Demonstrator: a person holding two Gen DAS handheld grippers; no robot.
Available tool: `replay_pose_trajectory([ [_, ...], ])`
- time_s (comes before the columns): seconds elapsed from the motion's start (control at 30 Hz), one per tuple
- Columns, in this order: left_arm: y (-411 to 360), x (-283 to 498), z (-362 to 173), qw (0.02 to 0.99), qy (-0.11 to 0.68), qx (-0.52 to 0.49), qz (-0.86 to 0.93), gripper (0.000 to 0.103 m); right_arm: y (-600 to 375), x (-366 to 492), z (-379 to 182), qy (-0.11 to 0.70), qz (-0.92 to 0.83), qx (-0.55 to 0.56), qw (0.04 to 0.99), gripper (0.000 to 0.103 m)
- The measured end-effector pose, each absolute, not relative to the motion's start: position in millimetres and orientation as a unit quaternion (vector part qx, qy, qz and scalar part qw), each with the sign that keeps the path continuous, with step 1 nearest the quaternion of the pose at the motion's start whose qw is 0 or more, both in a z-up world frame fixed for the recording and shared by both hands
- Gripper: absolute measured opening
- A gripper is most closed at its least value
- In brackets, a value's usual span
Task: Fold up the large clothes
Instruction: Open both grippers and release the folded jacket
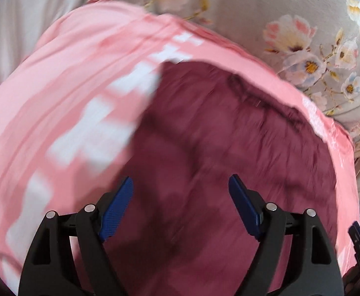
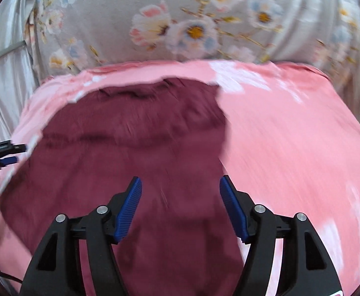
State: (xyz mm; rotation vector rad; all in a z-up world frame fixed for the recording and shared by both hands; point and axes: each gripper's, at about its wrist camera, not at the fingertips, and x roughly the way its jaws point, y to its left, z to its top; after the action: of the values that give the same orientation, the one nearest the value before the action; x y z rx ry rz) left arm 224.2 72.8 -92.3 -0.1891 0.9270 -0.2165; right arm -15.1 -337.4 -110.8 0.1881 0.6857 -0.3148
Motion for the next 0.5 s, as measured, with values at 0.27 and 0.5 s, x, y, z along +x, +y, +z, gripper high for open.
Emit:
replay_pose_trajectory([
  [0.27,146.2,136.1,-129.0,0.878,0.464,-0.105,-0.057,0.08,-322.0,-76.8,-158.6,0.365,-0.173,0.152,0.902,0.067],
  [0.5,148.4,120.6,-132.3,0.88,0.452,-0.133,-0.061,0.069,-326.2,-80.4,-167.6,0.352,-0.164,0.213,0.897,0.065],
])
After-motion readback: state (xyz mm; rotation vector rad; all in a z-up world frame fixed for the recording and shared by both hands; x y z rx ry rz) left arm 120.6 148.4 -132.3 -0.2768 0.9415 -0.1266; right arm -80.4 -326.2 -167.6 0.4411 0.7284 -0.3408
